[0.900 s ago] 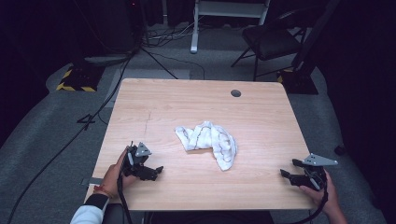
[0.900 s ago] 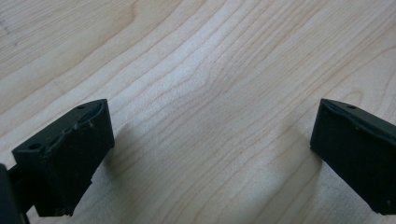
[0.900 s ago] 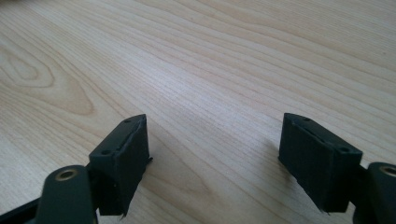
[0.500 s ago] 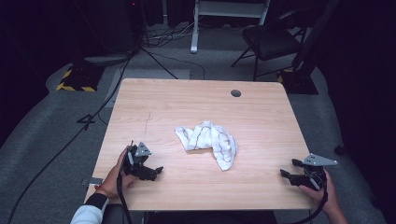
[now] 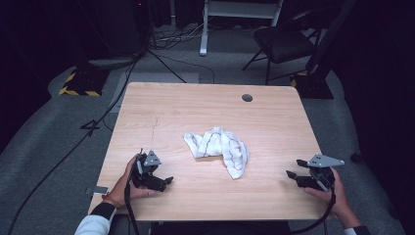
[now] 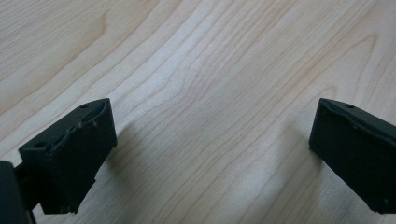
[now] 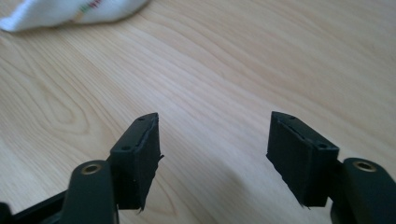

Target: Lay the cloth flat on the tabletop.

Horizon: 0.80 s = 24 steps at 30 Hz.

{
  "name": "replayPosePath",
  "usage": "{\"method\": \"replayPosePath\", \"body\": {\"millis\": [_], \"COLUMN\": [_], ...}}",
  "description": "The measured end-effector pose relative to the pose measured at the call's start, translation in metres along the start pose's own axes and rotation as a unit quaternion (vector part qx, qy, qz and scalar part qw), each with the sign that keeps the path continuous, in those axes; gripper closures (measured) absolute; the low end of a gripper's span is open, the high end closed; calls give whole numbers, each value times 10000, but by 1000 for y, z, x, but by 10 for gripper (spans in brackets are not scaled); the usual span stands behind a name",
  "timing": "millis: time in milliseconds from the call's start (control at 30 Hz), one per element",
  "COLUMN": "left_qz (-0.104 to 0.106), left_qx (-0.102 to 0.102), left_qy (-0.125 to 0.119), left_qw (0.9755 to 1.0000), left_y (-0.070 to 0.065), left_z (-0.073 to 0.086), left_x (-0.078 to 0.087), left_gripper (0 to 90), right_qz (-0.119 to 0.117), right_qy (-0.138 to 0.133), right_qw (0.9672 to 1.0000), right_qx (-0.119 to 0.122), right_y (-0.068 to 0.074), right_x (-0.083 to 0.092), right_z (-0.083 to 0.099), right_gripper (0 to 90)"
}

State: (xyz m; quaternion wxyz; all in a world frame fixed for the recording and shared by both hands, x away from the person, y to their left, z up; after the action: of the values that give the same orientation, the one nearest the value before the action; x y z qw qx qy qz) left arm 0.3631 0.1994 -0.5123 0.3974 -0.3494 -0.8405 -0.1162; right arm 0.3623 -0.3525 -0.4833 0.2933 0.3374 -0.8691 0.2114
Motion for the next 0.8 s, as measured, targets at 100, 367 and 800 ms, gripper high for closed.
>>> {"method": "replayPosePath", "body": {"millis": [100, 367, 800], "left_qz": [33, 68, 297], "left_qx": [-39, -54, -289], "left_qy": [10, -14, -138], "left_qw": [10000, 10000, 9990], "left_y": [-2, -13, -31], "left_z": [-4, -36, -73], "left_x": [-4, -32, -64], "left_gripper": [3, 14, 158], "right_qz": [-124, -705, -957], "right_qy": [-56, -232, -166], "right_qw": [9996, 9949, 9896], "right_qx": [245, 682, 1060], "right_y": [9, 45, 80], "right_x": [-5, -37, -74], "right_z": [-20, -74, -100], "right_gripper": [402, 449, 433]}}
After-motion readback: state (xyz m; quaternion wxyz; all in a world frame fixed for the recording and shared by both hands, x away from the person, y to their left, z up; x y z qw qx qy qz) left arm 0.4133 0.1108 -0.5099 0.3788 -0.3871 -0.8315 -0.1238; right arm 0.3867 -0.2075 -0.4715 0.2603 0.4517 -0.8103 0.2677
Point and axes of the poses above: each handheld gripper's, and its own axes: x roughly backward along the jaws, z roughly out of its underside, y roughly to its left, the point moved 1 cm from there along -x, roughly forward along the jaws, and after that the axes turned 6 degrees about x, right-handed, at the moved point
